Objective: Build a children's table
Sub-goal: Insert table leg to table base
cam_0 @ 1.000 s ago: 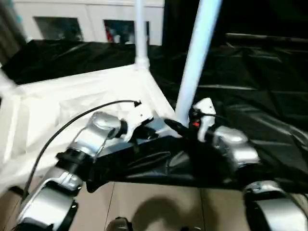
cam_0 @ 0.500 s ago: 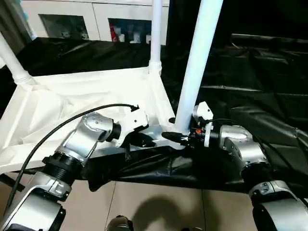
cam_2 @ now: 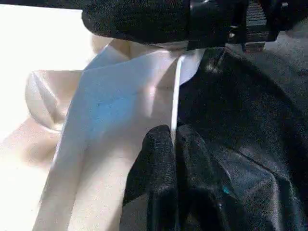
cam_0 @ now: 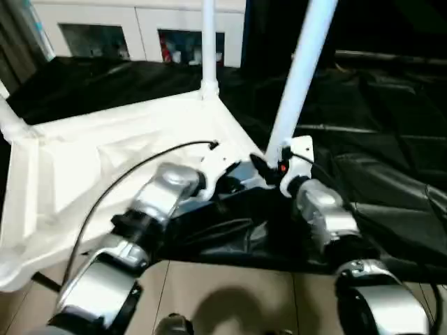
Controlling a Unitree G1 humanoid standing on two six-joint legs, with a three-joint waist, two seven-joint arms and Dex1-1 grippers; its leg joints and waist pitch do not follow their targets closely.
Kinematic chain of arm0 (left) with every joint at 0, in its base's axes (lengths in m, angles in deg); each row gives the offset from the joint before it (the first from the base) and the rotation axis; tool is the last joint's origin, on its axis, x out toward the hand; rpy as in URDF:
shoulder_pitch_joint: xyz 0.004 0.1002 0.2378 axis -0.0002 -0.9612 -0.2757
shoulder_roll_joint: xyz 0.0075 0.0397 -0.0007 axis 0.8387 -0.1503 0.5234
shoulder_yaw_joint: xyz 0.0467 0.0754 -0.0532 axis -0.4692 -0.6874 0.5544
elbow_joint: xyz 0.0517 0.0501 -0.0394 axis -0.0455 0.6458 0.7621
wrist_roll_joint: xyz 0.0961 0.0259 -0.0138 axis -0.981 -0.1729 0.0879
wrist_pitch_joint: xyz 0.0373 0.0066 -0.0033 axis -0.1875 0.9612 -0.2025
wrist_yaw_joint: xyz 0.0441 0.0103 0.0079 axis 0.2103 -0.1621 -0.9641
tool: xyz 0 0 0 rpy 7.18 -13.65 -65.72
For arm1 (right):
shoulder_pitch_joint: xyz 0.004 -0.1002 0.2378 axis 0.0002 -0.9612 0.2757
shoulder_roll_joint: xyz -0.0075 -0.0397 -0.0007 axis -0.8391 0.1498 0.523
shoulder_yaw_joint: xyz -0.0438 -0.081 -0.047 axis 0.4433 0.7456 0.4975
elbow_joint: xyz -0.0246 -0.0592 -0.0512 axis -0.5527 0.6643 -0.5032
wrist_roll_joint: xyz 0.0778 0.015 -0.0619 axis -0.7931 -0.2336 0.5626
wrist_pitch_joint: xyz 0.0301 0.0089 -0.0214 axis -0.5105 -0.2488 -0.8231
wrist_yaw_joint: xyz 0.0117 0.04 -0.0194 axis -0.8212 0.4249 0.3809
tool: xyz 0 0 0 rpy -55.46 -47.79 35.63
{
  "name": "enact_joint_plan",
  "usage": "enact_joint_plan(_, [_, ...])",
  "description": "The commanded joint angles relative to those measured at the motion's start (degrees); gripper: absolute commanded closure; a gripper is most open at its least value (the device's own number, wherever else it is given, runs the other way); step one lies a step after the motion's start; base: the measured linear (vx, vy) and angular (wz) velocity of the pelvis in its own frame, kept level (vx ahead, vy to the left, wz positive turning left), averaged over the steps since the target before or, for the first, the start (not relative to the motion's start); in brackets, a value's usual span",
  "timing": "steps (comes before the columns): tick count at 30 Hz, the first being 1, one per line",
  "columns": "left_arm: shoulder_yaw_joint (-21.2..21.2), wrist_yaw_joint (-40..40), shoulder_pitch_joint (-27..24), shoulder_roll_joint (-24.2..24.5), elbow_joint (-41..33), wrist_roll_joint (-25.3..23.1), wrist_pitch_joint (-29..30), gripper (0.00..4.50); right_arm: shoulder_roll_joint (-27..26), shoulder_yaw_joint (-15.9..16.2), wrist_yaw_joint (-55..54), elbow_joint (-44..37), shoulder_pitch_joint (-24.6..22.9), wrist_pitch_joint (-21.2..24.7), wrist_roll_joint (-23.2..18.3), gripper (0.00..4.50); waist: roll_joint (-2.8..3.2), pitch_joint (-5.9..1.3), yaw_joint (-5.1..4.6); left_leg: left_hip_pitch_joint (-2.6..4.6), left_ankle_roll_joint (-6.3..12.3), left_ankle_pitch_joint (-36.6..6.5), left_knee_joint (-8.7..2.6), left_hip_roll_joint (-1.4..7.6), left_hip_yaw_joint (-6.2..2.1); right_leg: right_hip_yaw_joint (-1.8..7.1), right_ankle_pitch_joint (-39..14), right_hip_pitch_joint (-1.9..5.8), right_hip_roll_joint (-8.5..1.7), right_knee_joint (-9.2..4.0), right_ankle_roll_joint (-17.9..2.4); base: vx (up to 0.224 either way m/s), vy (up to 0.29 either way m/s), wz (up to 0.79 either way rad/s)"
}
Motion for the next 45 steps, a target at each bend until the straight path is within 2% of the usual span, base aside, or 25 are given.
enact_joint_plan(1, [3.5,-6.7,2.1,-0.1,0.7,-0.7,-1.9,4.50,-5.1,3.4,4.9,2.1,-2.8,0.9,-0.3,1.18,0.05,-5.26,-0.52,1.68,-0.75,-18.8,-4.19,-0.04,0.11,1.72,-16.7,2.50,-2.41,-4.63,-10.4,0.000,0.000,0.00])
enact_joint_plan(4, [2.4,-3.7,1.4,0.2,0.5,-0.5,-4.3,4.50,-4.5,2.1,5.9,1.5,-2.5,-1.0,-1.4,0.97,0.07,-5.28,-0.67,1.29,-0.51,-19.1,-4.42,-0.05,-0.09,1.59,-17.0,2.82,-2.48,-4.51,-10.2,0.000,0.000,0.00])
enact_joint_plan(5, [2.3,-3.5,1.4,0.4,0.8,-0.5,-4.7,4.50,-4.0,2.4,5.9,1.1,-2.6,-1.6,-0.9,0.68,0.03,-5.22,-0.85,1.12,-0.60,-19.4,-4.50,-0.12,-0.16,1.51,-17.3,2.90,-2.44,-4.55,-9.9,0.000,0.000,0.00])
enact_joint_plan(7, [2.3,-3.4,1.4,0.5,1.0,-0.6,-5.1,4.50,-3.7,2.6,6.0,0.9,-2.7,-1.9,-0.6,0.59,-0.08,-5.27,-1.58,1.29,-0.61,-19.3,-4.45,-0.10,-0.12,1.51,-17.3,2.77,-2.40,-4.66,-10.1,0.000,0.000,0.00])
enact_joint_plan(8, [2.4,-3.9,1.5,1.1,2.1,-1.1,-6.1,4.50,-2.2,2.7,8.8,-2.4,-3.9,-0.7,-1.6,0.55,-0.51,-5.24,-1.78,1.25,-0.15,-19.1,-4.40,-0.15,-0.02,1.53,-17.4,2.86,-2.31,-4.74,-10.3,0.000,0.000,0.00])
enact_joint_plan(10, [2.5,-4.4,1.6,1.3,2.7,-1.3,-6.5,4.50,-1.4,2.7,10.4,-4.3,-4.6,0.3,-2.3,0.55,-0.33,-5.25,-1.58,1.44,0.39,-18.6,-4.33,-0.03,0.05,1.66,-17.0,2.80,-2.36,-4.75,-10.4,0.000,0.000,0.00])
enact_joint_plan(11, [2.6,-4.6,1.5,1.7,3.2,-1.5,-7.2,4.50,0.0,2.5,13.1,-8.3,-6.3,2.9,-4.1,0.55,-0.76,-5.37,-1.66,1.29,0.58,-17.9,-4.27,-0.06,0.11,1.63,-16.7,2.97,-2.35,-4.69,-10.5,0.000,0.000,0.00])
enact_joint_plan(14, [2.9,-5.0,0.9,2.3,3.7,-1.5,-9.2,4.50,4.7,3.0,19.6,-20.5,-12.1,9.6,-8.4,0.55,-0.77,-5.51,-1.22,1.03,1.88,-15.4,-4.12,-0.07,0.11,1.66,-13.8,3.34,-2.20,-4.49,-9.6,0.000,0.000,0.00])
enact_joint_plan(16, [3.3,-6.0,0.3,2.4,3.2,-1.7,-12.0,4.50,7.4,3.2,20.9,-27.6,-16.2,10.9,-9.3,0.55,-0.39,-5.79,-1.31,1.05,1.86,-14.6,-3.97,-0.04,0.05,1.64,-13.0,3.32,-2.28,-4.41,-9.9,0.000,0.000,0.00])
enact_joint_plan(18, [3.9,-7.1,0.0,1.9,3.1,-1.6,-12.3,4.50,7.9,2.7,19.1,-30.3,-18.0,11.0,-8.7,0.55,-0.47,-6.02,-1.16,1.01,1.72,-12.8,-3.77,0.03,0.09,1.69,-10.1,3.30,-2.24,-4.07,-10.6,0.000,0.000,0.00])
enact_joint_plan(19, [3.5,-8.4,0.0,1.9,3.4,-2.5,-12.9,4.50,7.9,2.4,16.9,-31.0,-18.7,10.6,-7.0,0.55,-0.26,-6.07,-1.20,0.98,1.54,-12.5,-3.74,-0.01,0.07,1.66,-9.7,3.32,-2.22,-3.98,-10.8,0.000,0.000,0.00])
enact_joint_plan(20, [3.6,-8.7,-0.2,1.6,3.4,-2.3,-13.0,4.50,7.3,1.4,12.8,-30.3,-18.8,10.1,-5.0,0.55,-0.20,-6.08,-1.45,0.98,1.11,-12.7,-3.67,-0.16,0.16,1.61,-9.9,3.22,-2.16,-4.01,-11.1,0.000,0.000,0.00])
enact_joint_plan(23, [3.6,-9.0,-0.5,1.3,3.8,-2.2,-13.1,4.50,5.8,-0.3,6.7,-30.9,-19.4,12.0,-4.0,0.55,-0.33,-5.98,-1.50,1.26,0.58,-13.8,-3.69,-0.18,0.26,1.69,-12.7,3.03,-2.32,-4.34,-11.1,0.000,0.000,0.00])
enact_joint_plan(28, [4.4,-8.8,-1.4,0.9,3.5,-1.2,-14.0,4.50,4.7,-0.1,2.2,-33.1,-21.1,12.8,-3.5,0.55,-0.25,-5.99,-1.39,1.36,0.29,-14.4,-3.78,-0.11,0.25,1.73,-12.8,2.96,-2.28,-4.34,-10.7,0.000,0.000,0.00])
enact_joint_plan(29, [4.5,-8.7,-1.8,1.0,2.6,-1.0,-13.4,4.50,3.8,0.1,1.0,-34.1,-21.6,13.3,-3.7,0.55,-0.37,-5.83,-1.43,1.85,-0.16,-18.6,-4.19,-0.06,0.15,1.67,-17.2,3.44,-2.28,-4.58,-9.6,0.000,0.000,0.00])
enact_joint_plan(32, [4.2,-8.2,-2.6,1.2,1.0,-1.1,-12.8,4.50,2.2,0.6,-0.4,-35.0,-21.9,13.5,-3.5,0.55,-0.11,-5.21,-2.01,3.13,-0.31,-27.2,-4.91,-0.21,0.04,1.08,-28.3,3.80,-1.85,-5.87,-7.6,0.000,0.000,0.00])
enact_joint_plan(33, [4.2,-8.0,-2.9,1.2,0.5,-1.0,-12.5,4.50,1.7,1.1,-0.6,-35.0,-21.8,13.3,-2.9,0.55,-0.06,-4.93,-2.27,4.31,0.31,-29.8,-4.96,-0.47,0.19,0.75,-33.2,3.75,-1.68,-6.99,-6.8,0.000,0.000,0.00])
enact_joint_plan(35, [4.3,-7.9,-3.1,1.2,0.1,-0.9,-12.1,4.50,1.1,1.7,-1.0,-35.2,-21.8,13.5,-2.8,0.55,0.06,-4.69,-2.66,5.78,1.45,-31.3,-5.37,-0.79,0.26,0.03,-37.3,4.95,-1.37,-8.34,-6.2,0.000,0.000,0.00])
enact_joint_plan(37, [4.4,-7.8,-3.1,1.2,0.1,-0.9,-12.1,4.50,1.1,1.9,-1.2,-35.4,-21.9,13.7,-2.8,0.55,0.12,-4.78,-2.64,6.67,1.81,-31.1,-5.69,-0.68,0.26,0.16,-36.5,5.27,-1.38,-8.55,-6.9,0.030,0.002,0.00])
enact_joint_plan(38, [4.4,-7.7,-3.0,1.2,0.1,-0.8,-12.0,4.50,1.1,2.1,-1.2,-35.5,-21.9,13.8,-2.8,0.55,0.13,-4.88,-2.60,6.49,1.97,-30.5,-5.99,-0.67,0.19,0.38,-34.3,5.96,-1.29,-8.14,-7.9,0.067,0.010,0.00])
enact_joint_plan(39, [4.5,-7.6,-3.1,1.2,0.1,-0.8,-11.9,4.50,1.2,2.3,-1.3,-35.8,-22.1,14.0,-2.9,0.55,0.21,-4.96,-2.57,6.57,2.08,-30.2,-6.16,-0.63,0.21,0.48,-33.3,6.16,-1.24,-7.98,-8.4,0.067,0.010,0.00])
enact_joint_plan(41, [4.6,-7.6,-3.2,1.2,-0.1,-0.8,-11.7,4.50,1.3,2.6,-1.2,-36.1,-22.2,14.2,-2.9,0.55,0.32,-5.53,-2.62,6.56,3.08,-27.2,-6.58,-0.67,0.41,0.84,-26.7,7.41,-1.19,-7.34,-11.4,0.079,0.011,0.00])
enact_joint_plan(43, [4.8,-7.4,-3.3,1.3,-0.4,-0.8,-11.3,4.50,1.4,2.8,-1.1,-36.1,-22.2,14.3,-2.7,0.55,0.24,-5.78,-2.52,6.43,3.74,-25.2,-6.56,-0.83,0.64,1.08,-23.6,7.94,-1.17,-7.00,-12.9,0.086,0.009,0.02])
enact_joint_plan(44, [4.8,-7.4,-3.3,1.2,-0.5,-0.8,-11.2,4.50,1.4,2.8,-1.2,-36.1,-22.2,14.2,-2.6,0.55,0.42,-5.93,-2.45,6.76,4.55,-23.7,-6.49,-0.84,0.92,1.22,-20.7,8.28,-1.15,-6.67,-14.8,0.101,0.001,0.07])
enact_joint_plan(45, [4.8,-7.4,-3.4,1.3,-0.7,-0.9,-11.0,4.50,1.3,2.8,-1.2,-36.0,-22.1,14.2,-2.6,0.55,0.41,-6.07,-2.44,6.73,4.83,-23.0,-6.43,-0.95,0.97,1.25,-19.5,8.59,-1.07,-6.51,-15.3,0.101,0.001,0.07])
